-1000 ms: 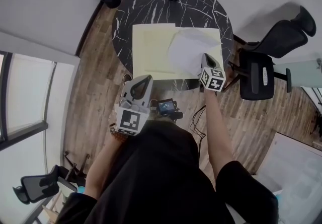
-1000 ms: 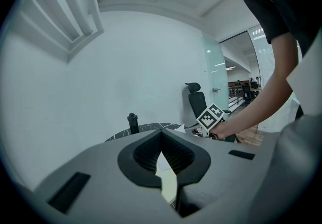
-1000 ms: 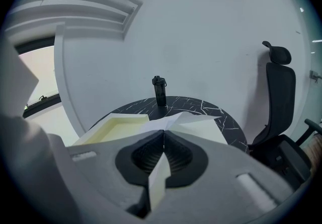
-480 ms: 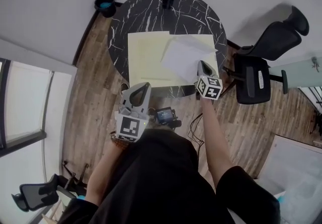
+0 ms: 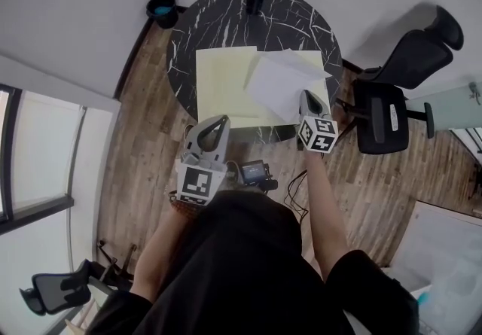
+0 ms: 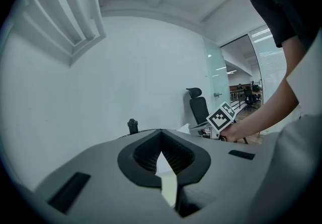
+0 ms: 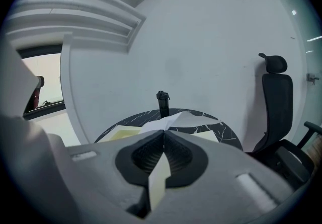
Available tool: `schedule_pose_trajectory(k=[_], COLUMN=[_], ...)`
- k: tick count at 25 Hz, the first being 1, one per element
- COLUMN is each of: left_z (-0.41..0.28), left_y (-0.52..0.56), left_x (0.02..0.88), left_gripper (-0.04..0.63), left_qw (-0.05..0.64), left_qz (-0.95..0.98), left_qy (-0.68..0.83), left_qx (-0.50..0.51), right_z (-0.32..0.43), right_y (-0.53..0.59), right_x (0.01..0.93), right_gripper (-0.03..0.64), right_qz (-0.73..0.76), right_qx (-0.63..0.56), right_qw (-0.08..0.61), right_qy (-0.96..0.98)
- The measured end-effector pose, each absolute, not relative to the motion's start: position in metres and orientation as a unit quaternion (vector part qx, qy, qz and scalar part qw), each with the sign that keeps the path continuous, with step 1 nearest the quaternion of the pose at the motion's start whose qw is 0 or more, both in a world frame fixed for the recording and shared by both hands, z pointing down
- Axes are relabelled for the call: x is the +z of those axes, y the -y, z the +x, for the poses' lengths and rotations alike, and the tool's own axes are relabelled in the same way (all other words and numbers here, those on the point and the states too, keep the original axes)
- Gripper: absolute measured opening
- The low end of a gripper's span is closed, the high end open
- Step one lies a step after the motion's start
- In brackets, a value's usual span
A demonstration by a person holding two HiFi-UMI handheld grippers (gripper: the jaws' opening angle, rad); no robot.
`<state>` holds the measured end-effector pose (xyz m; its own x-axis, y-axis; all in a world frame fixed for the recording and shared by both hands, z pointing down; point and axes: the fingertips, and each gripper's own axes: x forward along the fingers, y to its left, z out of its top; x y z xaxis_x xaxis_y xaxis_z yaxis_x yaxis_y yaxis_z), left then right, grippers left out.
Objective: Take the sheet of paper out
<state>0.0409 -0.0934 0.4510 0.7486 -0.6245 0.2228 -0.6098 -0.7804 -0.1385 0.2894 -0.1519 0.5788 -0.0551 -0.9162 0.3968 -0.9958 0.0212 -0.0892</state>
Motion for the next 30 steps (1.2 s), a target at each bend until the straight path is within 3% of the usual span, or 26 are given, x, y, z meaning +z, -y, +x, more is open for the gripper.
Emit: schedule_pose_trajectory(k=[19, 24, 30], left_z=[0.048, 0.051, 0.057], left_y=[0.099, 0.100, 0.100], left_x=[0.423, 0.411, 0.399], left_gripper=[-0.006, -0.006, -0.006], left_qw=[0.049, 0.007, 0.010], left_qz=[-0.933, -0.929, -0.931], left_qy=[-0.340, -0.358, -0.353], left_qx=[-0.110, -0.100, -0.094], right_z=[0.282, 0.279, 0.268], right_y=[0.134, 0.134, 0.130], right_x=[0.526, 0.502, 0.474], right_gripper=[-0.003, -0.003, -0.003], right_qz=[0.666, 0.662, 0.653], right_qx=[0.138, 0.115, 0.092], right_qw=[0.074, 0.063, 0.051], right_qy=[0.730, 0.738, 0.750])
